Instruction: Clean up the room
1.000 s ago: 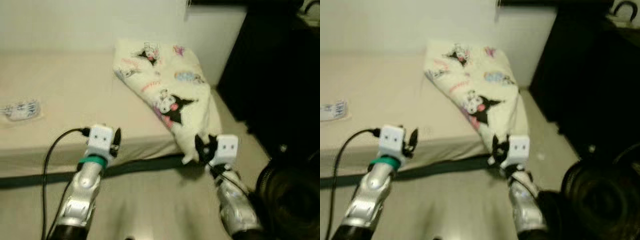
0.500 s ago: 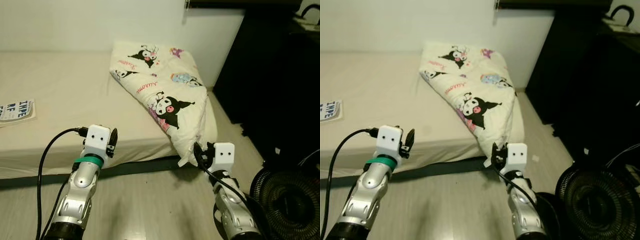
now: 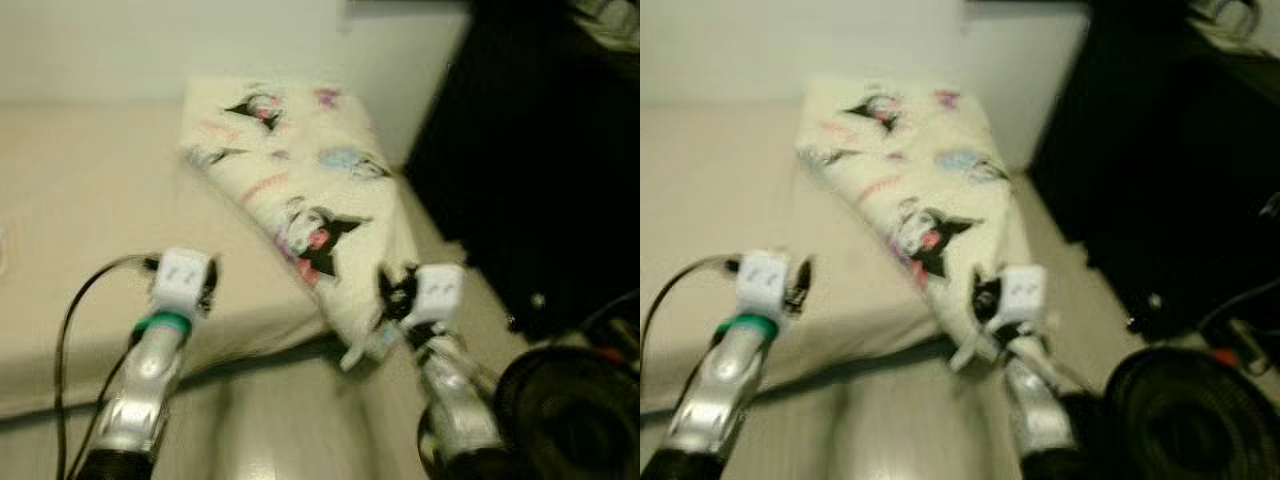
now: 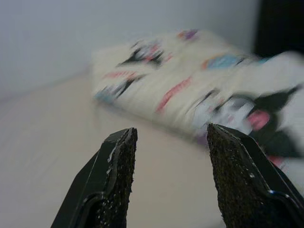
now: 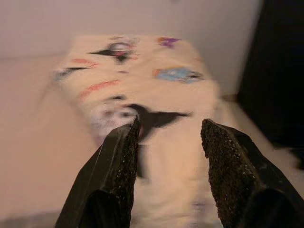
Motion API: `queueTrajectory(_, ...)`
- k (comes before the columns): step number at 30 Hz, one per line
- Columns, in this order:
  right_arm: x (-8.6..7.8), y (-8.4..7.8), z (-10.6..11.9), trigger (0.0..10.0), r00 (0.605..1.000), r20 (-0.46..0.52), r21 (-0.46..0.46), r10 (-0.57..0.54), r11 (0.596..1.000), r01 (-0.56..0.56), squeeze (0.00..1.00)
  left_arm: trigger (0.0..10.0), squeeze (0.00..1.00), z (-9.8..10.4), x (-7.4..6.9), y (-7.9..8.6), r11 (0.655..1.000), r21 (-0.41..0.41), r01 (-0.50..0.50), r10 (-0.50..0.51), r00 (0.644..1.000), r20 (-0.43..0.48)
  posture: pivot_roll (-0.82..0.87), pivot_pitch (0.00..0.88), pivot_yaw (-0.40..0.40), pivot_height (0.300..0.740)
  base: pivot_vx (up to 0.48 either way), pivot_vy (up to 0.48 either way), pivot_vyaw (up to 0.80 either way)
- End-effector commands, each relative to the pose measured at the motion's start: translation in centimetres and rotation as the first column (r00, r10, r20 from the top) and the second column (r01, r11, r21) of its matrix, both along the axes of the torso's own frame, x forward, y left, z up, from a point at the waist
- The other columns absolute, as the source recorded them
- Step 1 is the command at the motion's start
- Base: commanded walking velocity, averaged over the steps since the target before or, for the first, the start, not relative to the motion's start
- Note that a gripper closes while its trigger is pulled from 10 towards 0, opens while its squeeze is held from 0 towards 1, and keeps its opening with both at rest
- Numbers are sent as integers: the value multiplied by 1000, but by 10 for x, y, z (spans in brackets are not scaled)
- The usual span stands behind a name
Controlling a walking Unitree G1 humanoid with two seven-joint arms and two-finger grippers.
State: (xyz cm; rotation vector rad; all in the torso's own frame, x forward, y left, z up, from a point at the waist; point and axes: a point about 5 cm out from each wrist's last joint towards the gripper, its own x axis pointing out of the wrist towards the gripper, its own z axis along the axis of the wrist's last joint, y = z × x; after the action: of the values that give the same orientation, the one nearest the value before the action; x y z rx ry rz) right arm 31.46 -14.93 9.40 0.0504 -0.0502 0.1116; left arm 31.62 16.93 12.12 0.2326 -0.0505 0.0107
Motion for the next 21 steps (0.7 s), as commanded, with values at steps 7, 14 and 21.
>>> queueTrajectory(7, -3, -5, -7, 10000, 1000, -22, -1, -18, 1000, 18, 0, 10000, 0, -6, -2, -5, 1000, 12, 19, -19, 1000, -14, 53, 3, 10, 740, 391, 0, 0)
queueTrajectory(14, -2, -4, -6, 10000, 1000, -16, 1, -14, 1000, 14, 0, 10000, 0, -7, -2, -5, 1000, 17, 21, -20, 1000, -17, 52, 2, 10, 740, 380, 0, 0)
queueTrajectory(21, -4, -4, -8, 10000, 1000, -20, -1, -14, 1000, 14, 0, 10000, 0, -8, -3, -6, 999, 27, 23, -23, 1000, -16, 50, 7, 11, 740, 310, 0, 0)
